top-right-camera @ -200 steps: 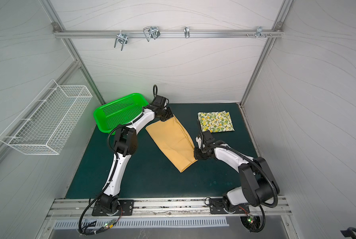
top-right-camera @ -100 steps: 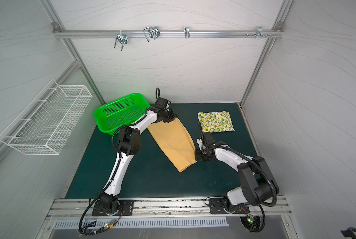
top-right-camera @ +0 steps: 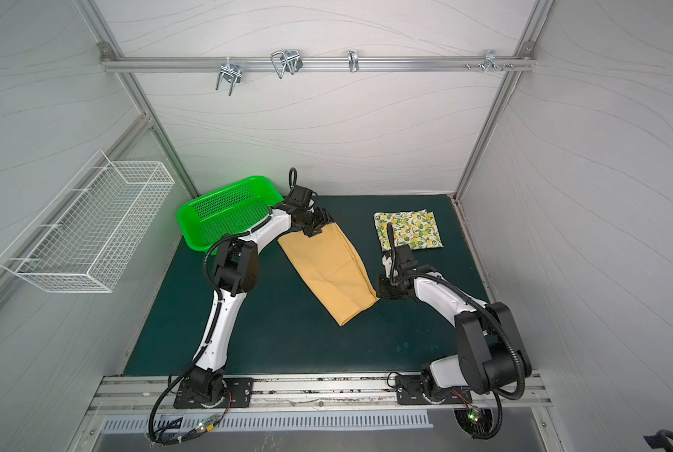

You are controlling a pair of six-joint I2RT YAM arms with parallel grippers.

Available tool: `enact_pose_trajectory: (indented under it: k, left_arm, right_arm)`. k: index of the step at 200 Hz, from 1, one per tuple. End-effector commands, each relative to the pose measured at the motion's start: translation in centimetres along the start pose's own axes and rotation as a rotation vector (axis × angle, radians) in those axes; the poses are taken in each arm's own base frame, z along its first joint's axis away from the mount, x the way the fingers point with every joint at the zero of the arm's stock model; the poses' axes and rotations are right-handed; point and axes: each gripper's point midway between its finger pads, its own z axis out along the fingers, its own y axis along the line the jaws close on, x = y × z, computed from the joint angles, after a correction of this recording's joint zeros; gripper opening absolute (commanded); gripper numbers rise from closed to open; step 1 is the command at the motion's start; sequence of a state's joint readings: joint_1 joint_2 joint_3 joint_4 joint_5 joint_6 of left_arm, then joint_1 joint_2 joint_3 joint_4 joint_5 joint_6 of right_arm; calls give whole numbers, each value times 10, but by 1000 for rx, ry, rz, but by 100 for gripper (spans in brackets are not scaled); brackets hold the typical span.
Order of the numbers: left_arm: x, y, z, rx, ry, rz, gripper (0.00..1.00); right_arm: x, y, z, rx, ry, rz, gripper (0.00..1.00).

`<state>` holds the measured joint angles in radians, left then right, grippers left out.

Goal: Fold and stack the skirts

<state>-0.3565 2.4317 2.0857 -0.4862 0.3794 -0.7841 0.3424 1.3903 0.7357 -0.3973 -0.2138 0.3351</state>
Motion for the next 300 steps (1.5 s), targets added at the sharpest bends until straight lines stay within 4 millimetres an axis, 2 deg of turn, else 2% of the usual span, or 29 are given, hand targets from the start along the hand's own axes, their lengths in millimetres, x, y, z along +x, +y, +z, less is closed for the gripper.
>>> enact_pose_trajectory:
  k: [1,18,25,37,54,70,82,107,146,191,215,269,300]
  left_arm:
    - [-27,-32,-47,93,-100,58,72]
    - [-25,-29,-56,97,-92,54,74]
    - [-24,-28,-59,97,-90,55,75]
    - [-20,-26,-65,91,-89,64,77]
    - [-14,-23,-73,85,-87,73,82]
    - [-10,-21,-81,85,-91,76,86]
    - [-1,-12,-84,75,-79,67,92]
    - [5,-8,-98,82,-91,62,92]
    - [8,-4,-115,93,-110,59,93]
    - [11,1,-123,101,-106,45,93]
    - [13,6,-123,96,-106,40,93]
    - [15,15,-122,88,-105,37,93]
    - [16,19,-121,86,-104,31,93]
  right_arm:
    - [-1,12,-5,-64,10,-11,20]
    - [2,14,-4,-79,16,-8,42]
    - [3,14,-4,-82,13,-8,47]
    - [4,15,-3,-88,12,-6,51]
    - [5,17,-3,-100,13,-6,51]
    - [7,18,1,-105,28,-10,48]
    - [9,21,5,-105,41,-16,45]
    - [14,22,12,-97,70,-17,37]
    - [18,19,19,-86,91,-2,35]
    - [19,19,24,-92,107,8,13]
    - [14,23,18,-105,80,4,5]
    - [0,35,-18,-112,-23,-14,4]
    - [-3,30,-18,-81,-17,-11,4]
